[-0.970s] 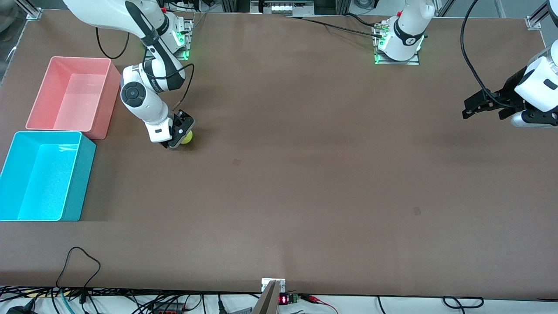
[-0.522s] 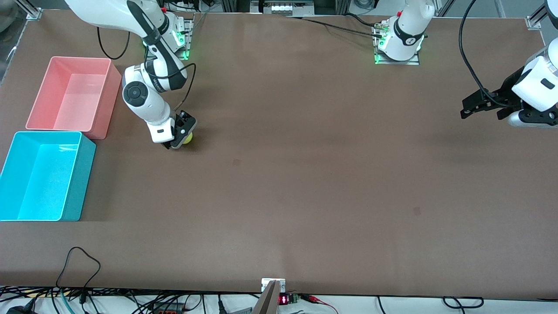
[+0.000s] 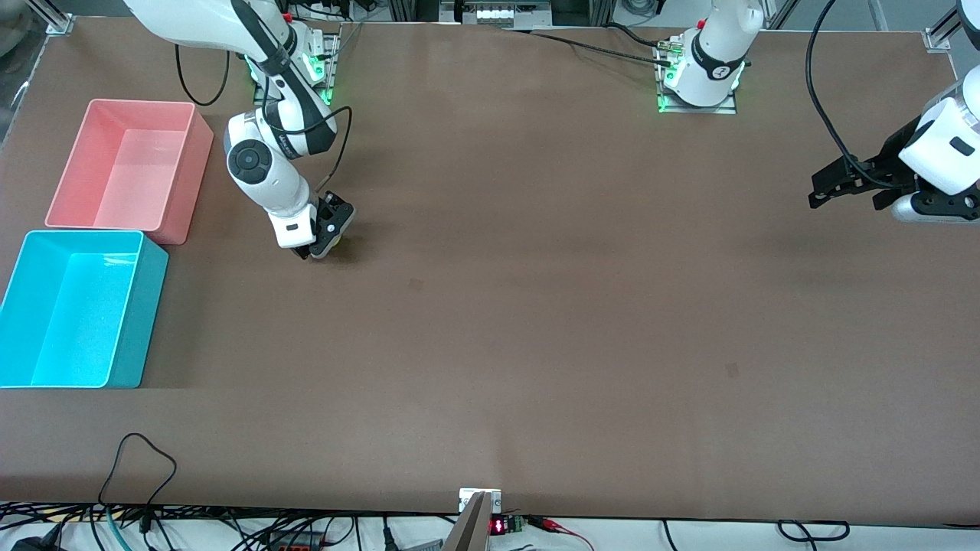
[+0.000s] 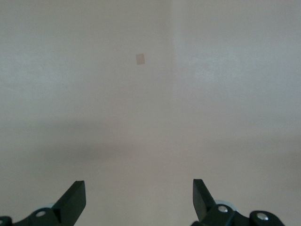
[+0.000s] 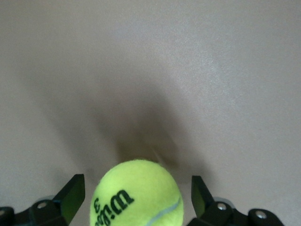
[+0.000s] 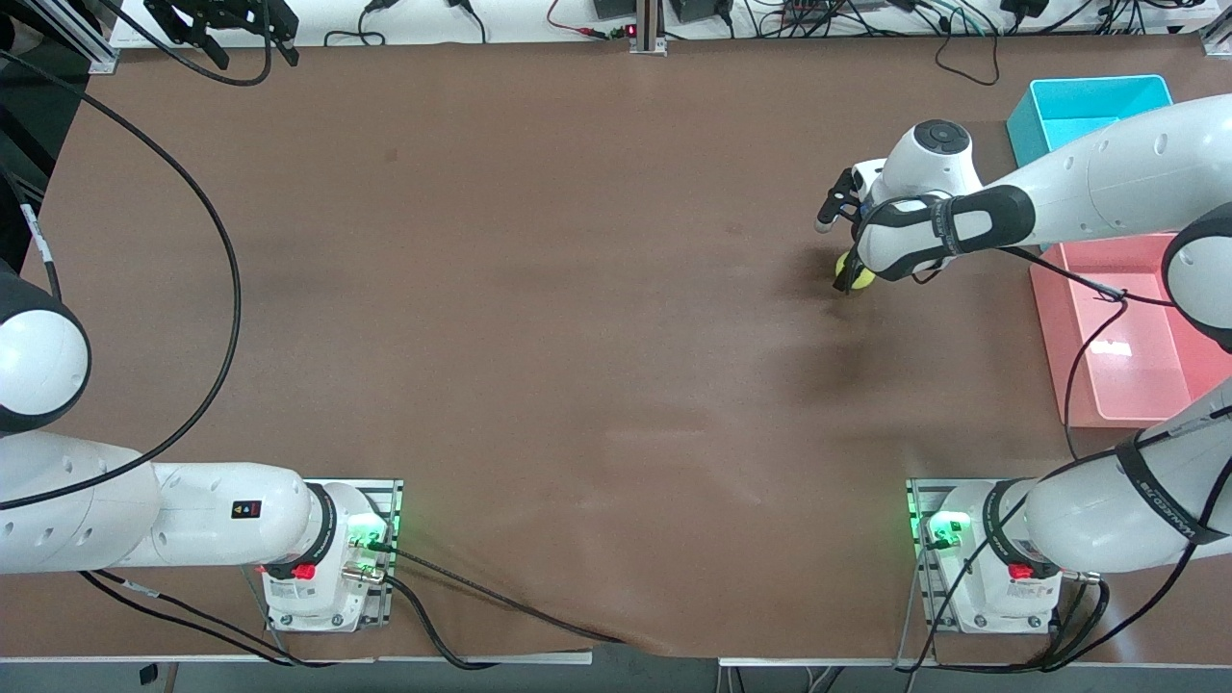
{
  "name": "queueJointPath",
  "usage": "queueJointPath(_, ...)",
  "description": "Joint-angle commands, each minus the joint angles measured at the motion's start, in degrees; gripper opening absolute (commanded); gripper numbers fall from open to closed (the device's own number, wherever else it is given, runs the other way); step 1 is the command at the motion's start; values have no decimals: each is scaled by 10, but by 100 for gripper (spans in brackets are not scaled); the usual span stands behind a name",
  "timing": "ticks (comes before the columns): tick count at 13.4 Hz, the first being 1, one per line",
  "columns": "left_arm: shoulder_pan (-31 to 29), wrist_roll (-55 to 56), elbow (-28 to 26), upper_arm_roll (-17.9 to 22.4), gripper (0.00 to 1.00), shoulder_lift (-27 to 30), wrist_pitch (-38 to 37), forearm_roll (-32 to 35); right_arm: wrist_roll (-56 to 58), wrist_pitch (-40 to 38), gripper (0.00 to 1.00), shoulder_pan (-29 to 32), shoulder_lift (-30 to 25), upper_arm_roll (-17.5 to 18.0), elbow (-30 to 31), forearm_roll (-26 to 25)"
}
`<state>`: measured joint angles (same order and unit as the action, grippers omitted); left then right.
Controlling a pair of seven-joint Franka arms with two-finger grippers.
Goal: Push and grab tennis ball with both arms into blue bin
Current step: 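Lift the ball with the right gripper and carry it to the cyan bin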
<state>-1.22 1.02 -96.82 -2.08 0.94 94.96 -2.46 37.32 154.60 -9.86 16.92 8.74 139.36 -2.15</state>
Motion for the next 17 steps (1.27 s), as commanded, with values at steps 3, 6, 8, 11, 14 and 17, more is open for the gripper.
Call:
queueJointPath(3, -1, 7, 8, -2, 100, 1, -4, 11, 0, 4, 100, 5, 0, 0, -1, -3)
queueJointPath(6, -3, 7, 9, -2, 100, 1, -4, 9, 1, 0, 100, 13, 3, -1, 0, -4)
queueJointPath(8, -4, 7, 8, -1, 100, 0, -4, 8, 2, -2, 100, 15, 3, -1, 0, -4)
queueJointPath(11, -4, 7, 14, -1, 100, -6, -3, 8, 2, -2, 96, 15, 3, -1, 0, -4)
queueJointPath(14, -4, 7, 27, -1, 100, -11, -4, 11, -2, -2, 27, 13, 2, 0, -1, -4)
queueJointPath(17, -4, 7, 27, -1, 100, -11, -4, 11, -9, -2, 0, 13, -3, 0, -3, -3)
